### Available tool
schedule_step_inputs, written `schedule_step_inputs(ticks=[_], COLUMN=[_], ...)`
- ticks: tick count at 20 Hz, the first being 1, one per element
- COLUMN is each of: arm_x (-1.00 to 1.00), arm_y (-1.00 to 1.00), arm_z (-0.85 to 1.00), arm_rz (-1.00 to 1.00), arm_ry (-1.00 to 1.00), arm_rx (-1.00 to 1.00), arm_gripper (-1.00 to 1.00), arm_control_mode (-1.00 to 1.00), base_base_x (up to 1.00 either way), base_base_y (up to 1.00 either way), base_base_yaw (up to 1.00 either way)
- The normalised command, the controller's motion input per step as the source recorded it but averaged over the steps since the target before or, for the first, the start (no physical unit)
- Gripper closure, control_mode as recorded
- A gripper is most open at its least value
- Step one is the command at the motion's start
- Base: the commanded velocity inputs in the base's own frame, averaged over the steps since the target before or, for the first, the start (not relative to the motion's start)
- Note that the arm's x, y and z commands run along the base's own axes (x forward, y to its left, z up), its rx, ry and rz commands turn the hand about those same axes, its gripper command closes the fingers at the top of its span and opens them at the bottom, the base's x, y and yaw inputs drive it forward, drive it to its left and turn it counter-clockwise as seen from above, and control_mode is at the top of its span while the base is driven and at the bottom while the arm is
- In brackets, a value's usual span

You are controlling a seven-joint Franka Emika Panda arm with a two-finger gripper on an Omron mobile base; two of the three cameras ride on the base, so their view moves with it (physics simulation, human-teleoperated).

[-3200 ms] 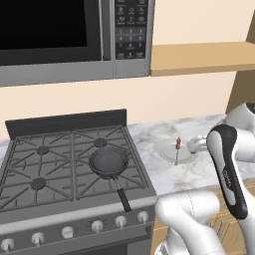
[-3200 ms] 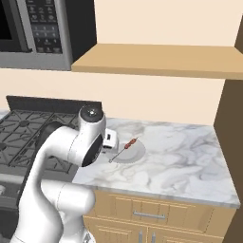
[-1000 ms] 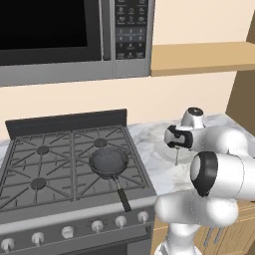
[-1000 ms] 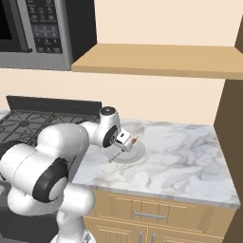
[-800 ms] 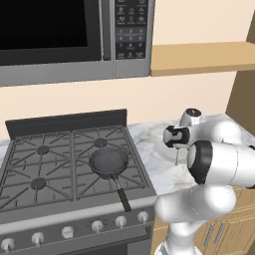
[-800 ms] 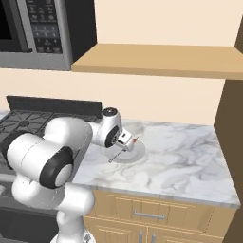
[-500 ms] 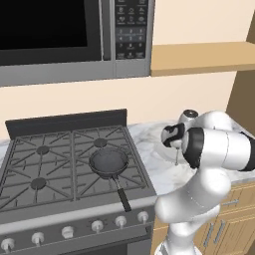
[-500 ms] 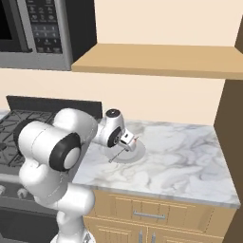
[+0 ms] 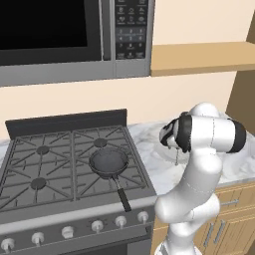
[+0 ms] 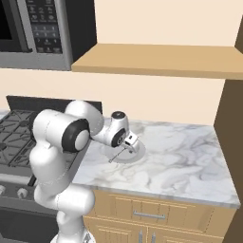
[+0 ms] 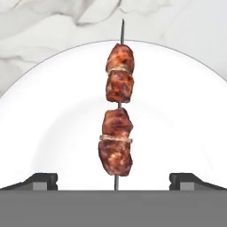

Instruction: Place the cold items (lemon and squash) from the fridge in one tupperware on the dining counter. Place the warm items (hot dog and kebab skewer) in the stove area in another tupperware.

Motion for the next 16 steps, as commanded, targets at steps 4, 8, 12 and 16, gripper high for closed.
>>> schedule_step_inputs(ticks=[4,8,12,16], arm_x=[0.22,0.13,0.00,0.00], arm_y=[-0.01,0.00,0.00,0.00], arm_z=[-0.29,-0.27,-0.17,-0.10], arm_rz=[0.00,0.00,0.00,0.00], arm_ry=[0.07,0.10,0.02,0.00], arm_rx=[0.00,0.00,0.00,0.00], arm_gripper=[-1.00,1.00,1.00,1.00], arm_control_mode=[-1.00,-1.00,-1.00,-1.00], base_base_x=[0.00,0.00,0.00,0.00], base_base_y=[0.00,0.00,0.00,0.00], base_base_yaw=[0.00,0.00,0.00,0.00])
